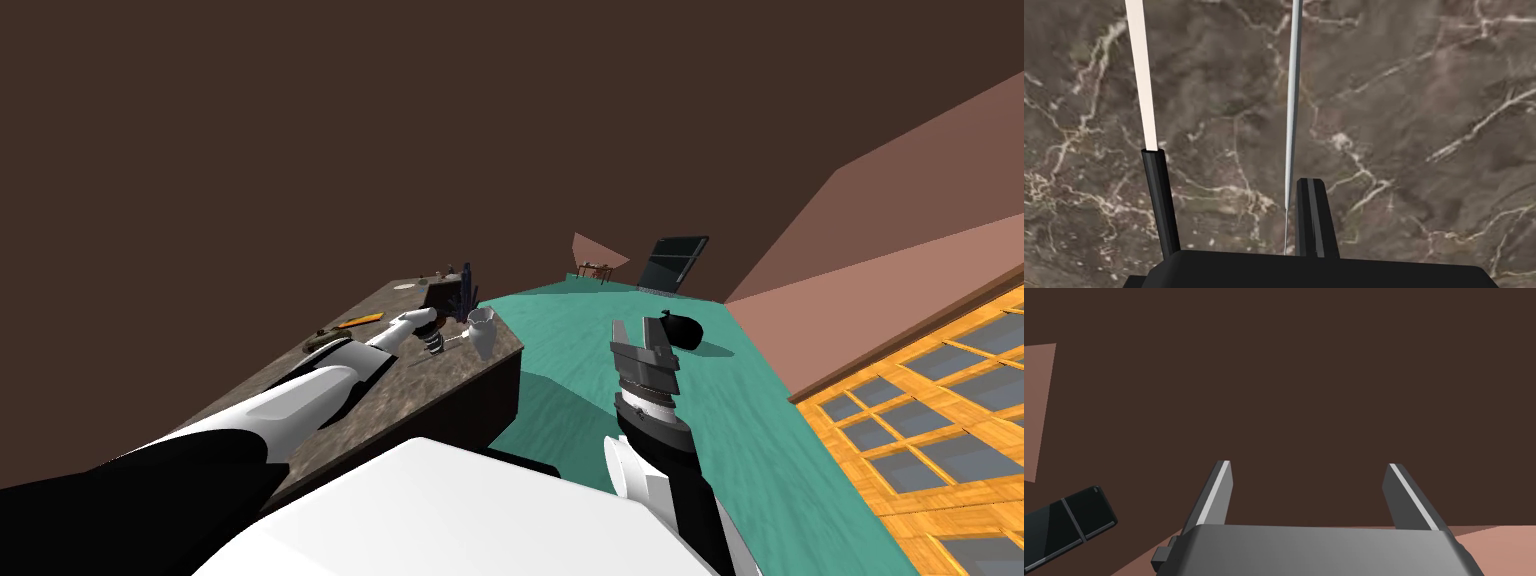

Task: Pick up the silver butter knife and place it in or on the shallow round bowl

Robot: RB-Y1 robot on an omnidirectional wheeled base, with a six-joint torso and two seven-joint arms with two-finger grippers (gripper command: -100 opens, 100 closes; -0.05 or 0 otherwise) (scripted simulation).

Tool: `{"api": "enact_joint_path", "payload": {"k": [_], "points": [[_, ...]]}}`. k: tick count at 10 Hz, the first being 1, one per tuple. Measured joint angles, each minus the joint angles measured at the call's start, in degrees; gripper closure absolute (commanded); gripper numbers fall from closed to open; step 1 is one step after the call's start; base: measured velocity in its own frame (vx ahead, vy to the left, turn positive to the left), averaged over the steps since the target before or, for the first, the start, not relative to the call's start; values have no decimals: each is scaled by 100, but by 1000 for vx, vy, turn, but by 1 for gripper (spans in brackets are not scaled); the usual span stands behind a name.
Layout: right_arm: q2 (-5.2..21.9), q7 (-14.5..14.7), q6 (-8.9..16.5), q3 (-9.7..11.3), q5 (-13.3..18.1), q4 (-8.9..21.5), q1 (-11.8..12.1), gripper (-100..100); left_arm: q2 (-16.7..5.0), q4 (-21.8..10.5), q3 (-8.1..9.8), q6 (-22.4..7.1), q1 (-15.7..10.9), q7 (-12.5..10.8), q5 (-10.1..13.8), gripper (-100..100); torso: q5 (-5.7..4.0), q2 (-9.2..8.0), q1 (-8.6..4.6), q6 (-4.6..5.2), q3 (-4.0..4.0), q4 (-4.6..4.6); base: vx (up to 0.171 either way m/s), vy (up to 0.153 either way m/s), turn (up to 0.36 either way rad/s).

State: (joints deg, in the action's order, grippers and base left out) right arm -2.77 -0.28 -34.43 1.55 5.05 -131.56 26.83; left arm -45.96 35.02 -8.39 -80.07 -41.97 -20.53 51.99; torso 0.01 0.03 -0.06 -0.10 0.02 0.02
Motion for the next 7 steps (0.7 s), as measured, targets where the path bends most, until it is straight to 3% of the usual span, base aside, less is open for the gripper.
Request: {"api": "enact_joint_path", "payload": {"k": [1,3,5,6,7], "points": [[0,0,0,0,0,0,0,0,0,0,0,0,0,0,0,100,0,0,0,0,0,0,0,0,0],[0,0,0,0,0,0,0,0,0,0,0,0,0,0,0,-100,0,0,0,0,0,0,-6,7,-69],[0,0,0,0,0,0,-1,0,-42,-128,109,12,50,7,110,-100,2,-8,11,1,-4,-1,-21,25,-94],[0,0,0,0,0,0,0,0,-44,-132,116,13,54,6,116,0,2,-6,7,-1,-4,-2,0,0,0],[0,0,0,0,0,0,0,0,-44,-131,115,13,54,6,116,-100,1,-3,2,-1,-2,-1,-44,45,-275]]}}
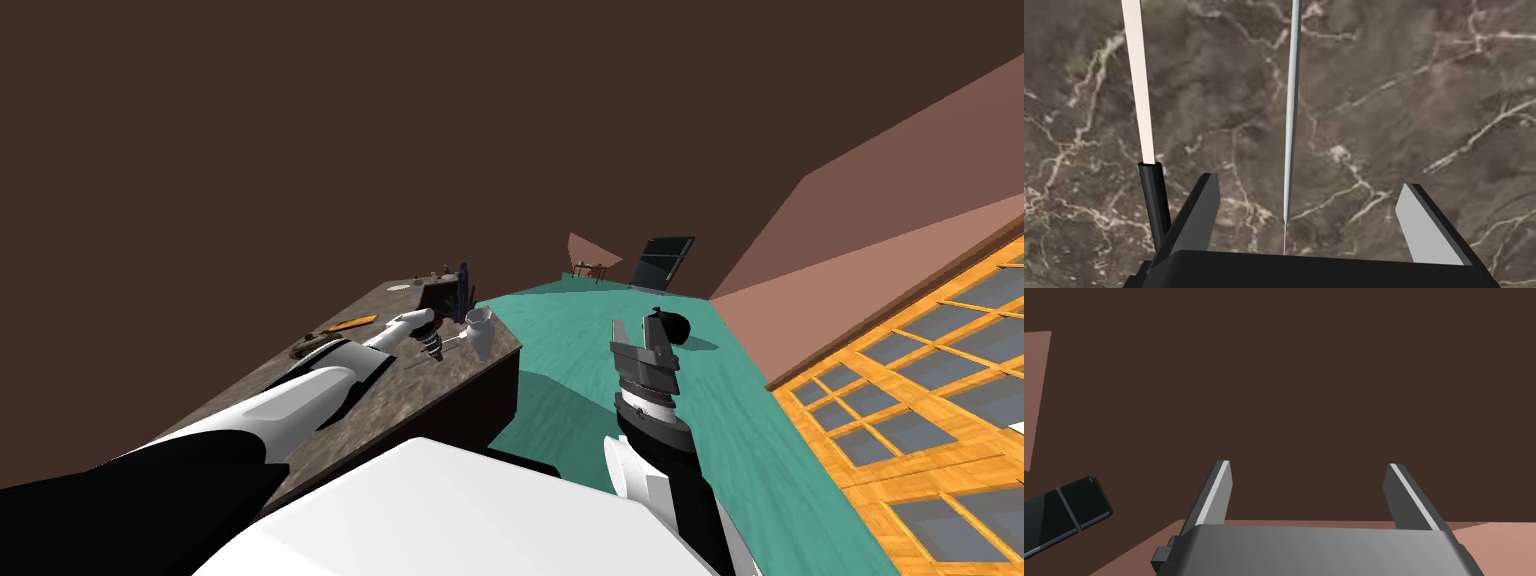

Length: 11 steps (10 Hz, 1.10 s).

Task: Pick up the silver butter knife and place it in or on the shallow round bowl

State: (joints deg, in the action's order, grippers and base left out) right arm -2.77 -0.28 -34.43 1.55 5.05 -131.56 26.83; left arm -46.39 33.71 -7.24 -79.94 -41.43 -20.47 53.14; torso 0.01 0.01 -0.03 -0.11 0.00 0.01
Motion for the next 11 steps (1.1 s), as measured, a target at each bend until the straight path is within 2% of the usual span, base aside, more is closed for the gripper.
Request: {"api": "enact_joint_path", "payload": {"k": [4,6,7,8,9,11], "points": [[0,0,0,0,0,0,-2,0,-26,-257,124,214,76,-154,-38,-100,4,-26,16,4,-15,-5,-85,56,-216],[0,0,0,0,0,0,-1,0,-36,-530,192,383,67,-173,-60,-100,4,-30,19,1,-18,-7,-96,58,-309],[0,0,1,0,0,1,-2,0,-35,-858,222,510,-27,-148,-89,-100,9,-29,21,12,-16,-6,-118,64,-307],[1,0,1,0,0,1,-2,0,-71,-754,277,548,94,-251,-93,-100,20,-23,26,15,-10,-1,-54,26,-50],[0,0,0,-1,0,0,0,0,-73,-726,284,547,110,-290,-92,100,19,-1,19,10,1,4,-11,5,9],[0,0,0,-1,0,0,1,0,-80,-730,287,552,106,-292,-91,100,19,21,6,14,16,12,-1,3,1]]}}
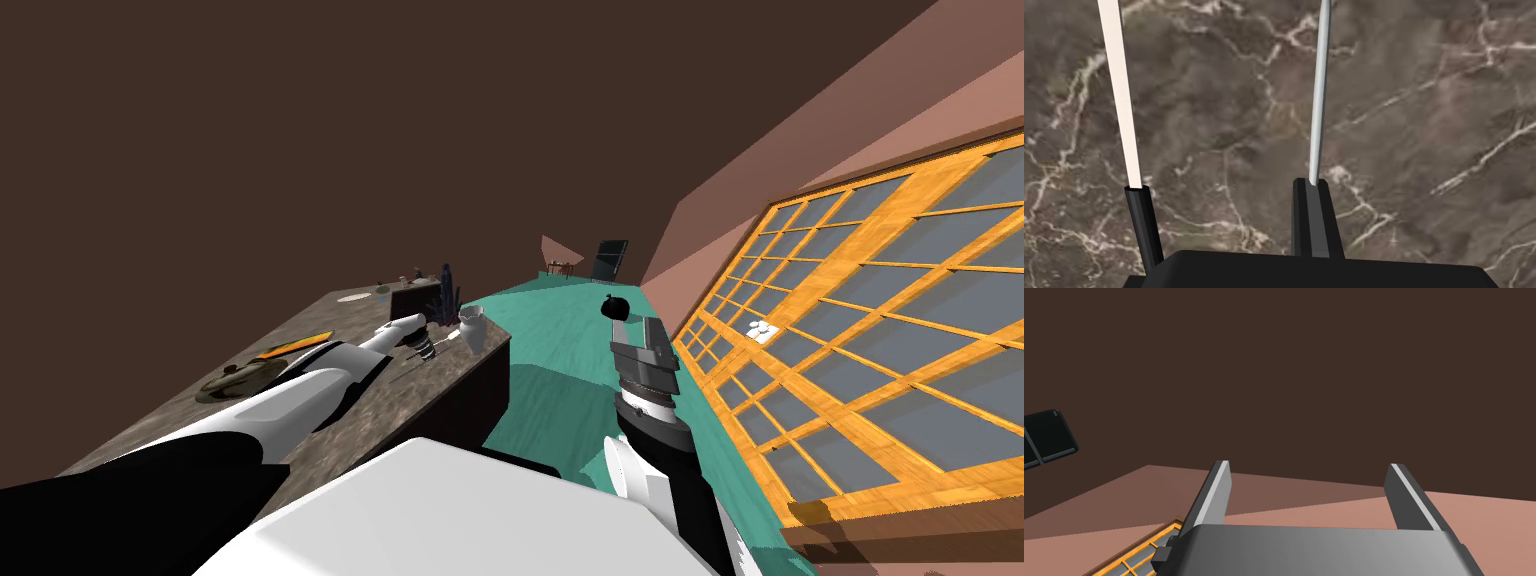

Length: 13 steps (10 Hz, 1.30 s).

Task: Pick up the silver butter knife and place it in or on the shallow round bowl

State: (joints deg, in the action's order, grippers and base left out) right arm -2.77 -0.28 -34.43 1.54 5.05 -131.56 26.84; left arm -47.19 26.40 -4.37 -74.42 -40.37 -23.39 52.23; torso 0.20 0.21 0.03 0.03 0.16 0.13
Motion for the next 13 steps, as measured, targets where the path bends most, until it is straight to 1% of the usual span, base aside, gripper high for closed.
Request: {"api": "enact_joint_path", "payload": {"k": [2,3,4,5,6,7,8,9,10,11,12,13], "points": [[0,0,0,0,0,0,0,0,4,-7,4,-17,2,-17,6,100,1,6,8,3,4,1,0,0,0],[0,0,0,0,0,0,0,0,5,-7,3,-18,2,-15,5,0,1,7,9,2,4,1,0,0,0],[0,0,0,0,0,0,0,0,5,-6,3,-17,2,-14,5,100,1,7,9,2,4,1,66,-31,336],[0,0,0,0,0,0,2,0,33,91,-18,-39,17,-1,15,100,-1,21,3,-16,11,5,106,-60,348],[0,0,0,0,0,0,2,0,45,79,-60,-73,-38,59,13,100,-3,35,-6,-8,20,7,99,-61,205],[0,0,0,0,0,0,1,0,34,185,-86,-140,-25,98,26,100,-3,41,-11,-1,24,9,107,-60,324],[0,0,-1,0,0,-1,2,0,49,327,-130,-230,-37,138,44,100,-3,46,-12,-8,26,10,106,-63,293],[0,0,0,0,0,-1,2,0,47,558,-163,-342,11,128,61,100,-2,47,-11,-5,28,11,129,-68,310],[0,0,-1,0,0,-1,2,0,58,721,-211,-453,4,148,78,100,-3,56,-13,-5,32,12,103,-82,257],[0,0,-1,0,0,-1,1,0,62,825,-251,-537,-15,192,91,100,-1,51,-16,-4,32,14,28,-41,55],[0,0,0,0,0,0,0,0,61,837,-255,-553,-17,204,93,0,2,34,-2,1,23,12,6,-8,-10],[0,0,0,0,0,0,0,0,63,836,-254,-552,-17,204,93,100,4,24,10,-1,17,9,23,-160,203]]}}
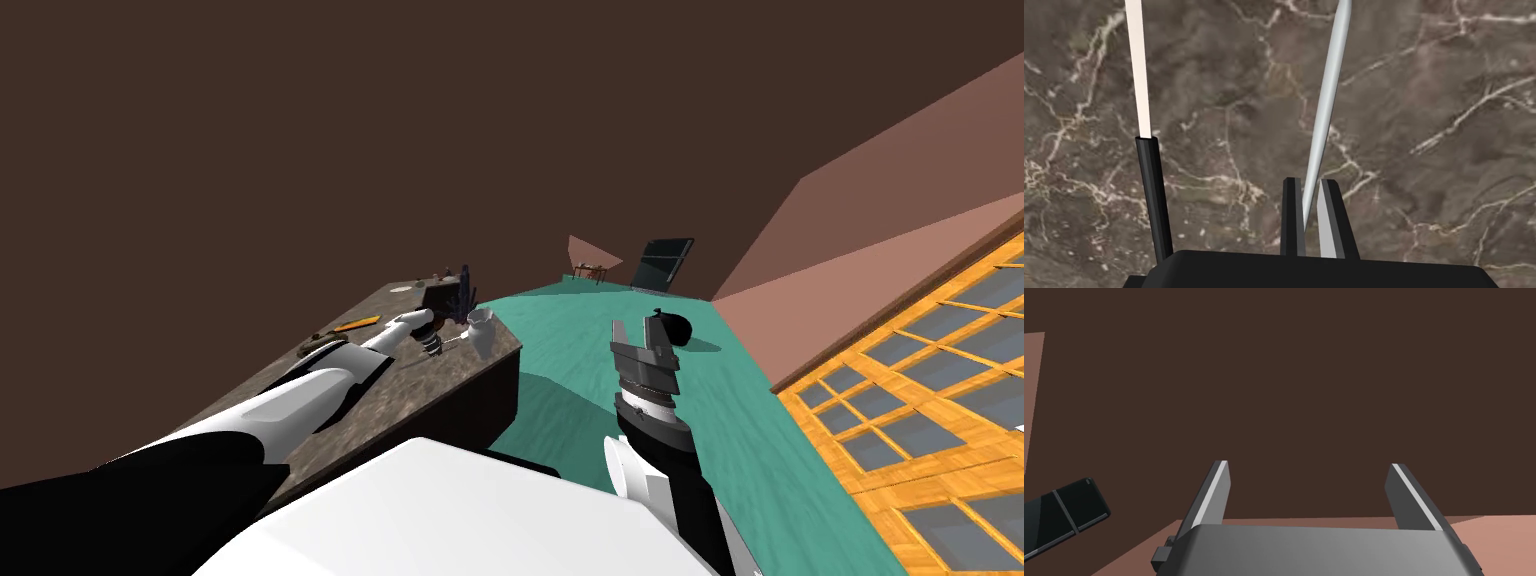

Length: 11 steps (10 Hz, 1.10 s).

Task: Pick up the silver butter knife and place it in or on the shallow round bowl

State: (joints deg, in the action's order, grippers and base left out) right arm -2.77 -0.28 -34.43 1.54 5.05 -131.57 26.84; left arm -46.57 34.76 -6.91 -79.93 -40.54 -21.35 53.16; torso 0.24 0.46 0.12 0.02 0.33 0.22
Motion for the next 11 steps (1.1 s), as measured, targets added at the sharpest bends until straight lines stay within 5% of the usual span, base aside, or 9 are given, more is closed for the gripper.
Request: {"api": "enact_joint_path", "payload": {"k": [2,5,8,9,10,11], "points": [[-2,0,0,1,0,0,0,0,-110,-336,-19,178,-208,287,-59,100,-14,-1,-61,-4,0,1,22,-148,77],[-2,0,0,1,0,0,2,0,-427,228,98,166,130,352,-37,100,-21,11,-78,-17,6,4,56,-195,188],[-1,0,0,0,0,0,0,0,-513,-173,82,323,-116,677,-97,100,-12,-4,-30,-16,-2,1,9,-105,92],[-1,0,0,1,0,0,1,0,-598,-534,81,455,-298,948,-137,100,-18,1,-48,-25,0,1,39,-151,140],[-1,0,0,1,0,0,0,0,-681,-388,105,466,-201,998,-148,100,-17,2,-51,-11,1,2,35,-148,132],[-1,0,0,1,0,0,1,0,-717,-729,85,559,-415,1189,-204,100,-20,5,-55,-14,3,1,46,-113,71]]}}
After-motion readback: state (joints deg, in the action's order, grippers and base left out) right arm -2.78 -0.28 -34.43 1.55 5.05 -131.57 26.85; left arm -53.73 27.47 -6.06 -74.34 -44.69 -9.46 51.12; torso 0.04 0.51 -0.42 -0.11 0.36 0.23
